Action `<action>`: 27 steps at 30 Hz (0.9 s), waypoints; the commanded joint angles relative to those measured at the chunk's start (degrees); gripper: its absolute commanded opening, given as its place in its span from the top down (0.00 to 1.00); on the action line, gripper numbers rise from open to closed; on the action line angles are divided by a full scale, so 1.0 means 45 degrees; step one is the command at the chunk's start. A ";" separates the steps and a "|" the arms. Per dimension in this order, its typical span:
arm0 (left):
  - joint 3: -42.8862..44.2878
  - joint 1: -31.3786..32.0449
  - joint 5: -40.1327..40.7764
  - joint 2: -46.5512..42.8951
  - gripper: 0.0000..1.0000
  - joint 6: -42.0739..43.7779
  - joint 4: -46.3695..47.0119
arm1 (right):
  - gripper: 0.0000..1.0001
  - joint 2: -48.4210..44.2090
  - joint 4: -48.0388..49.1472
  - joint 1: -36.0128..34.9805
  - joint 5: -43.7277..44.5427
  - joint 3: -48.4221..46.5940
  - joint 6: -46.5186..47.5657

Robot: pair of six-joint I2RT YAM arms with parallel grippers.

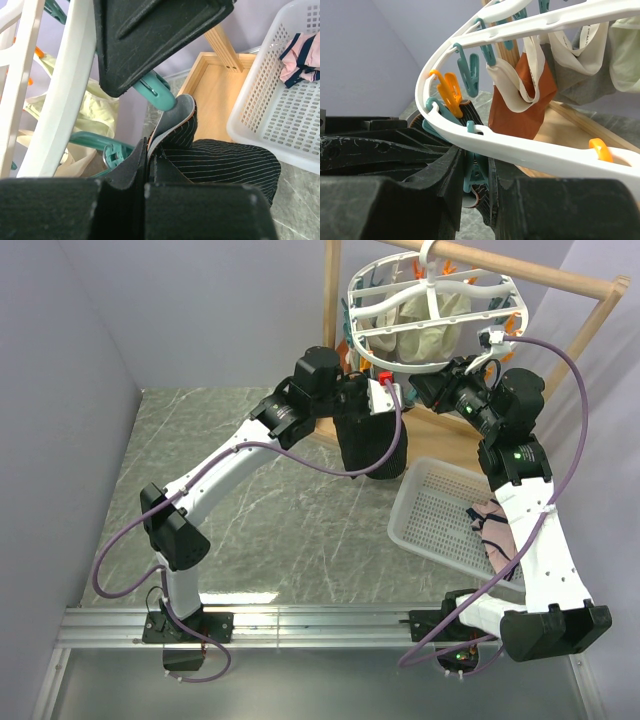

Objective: Clip the underwear to the hanger

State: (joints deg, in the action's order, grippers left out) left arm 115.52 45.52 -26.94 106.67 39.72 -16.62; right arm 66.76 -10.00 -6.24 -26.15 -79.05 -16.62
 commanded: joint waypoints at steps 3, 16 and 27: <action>0.0636 -0.0193 0.0146 -0.0053 1.00 -0.0429 0.0881 | 1.00 -0.0383 0.0366 -0.0078 -0.0165 0.0124 0.0158; 0.0032 -0.0232 -0.0672 -0.0462 1.00 -0.0741 0.1369 | 1.00 -0.0344 0.0640 -0.0097 -0.0048 0.0280 0.0100; 0.0832 -0.0173 -0.1143 -0.0053 1.00 -0.2070 0.1057 | 1.00 -0.0539 0.1402 -0.0098 0.0030 0.0730 -0.0173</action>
State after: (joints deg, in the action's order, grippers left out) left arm 116.09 44.64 -29.82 106.89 33.43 -14.41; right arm 66.02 -6.28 -6.24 -26.09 -76.36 -17.08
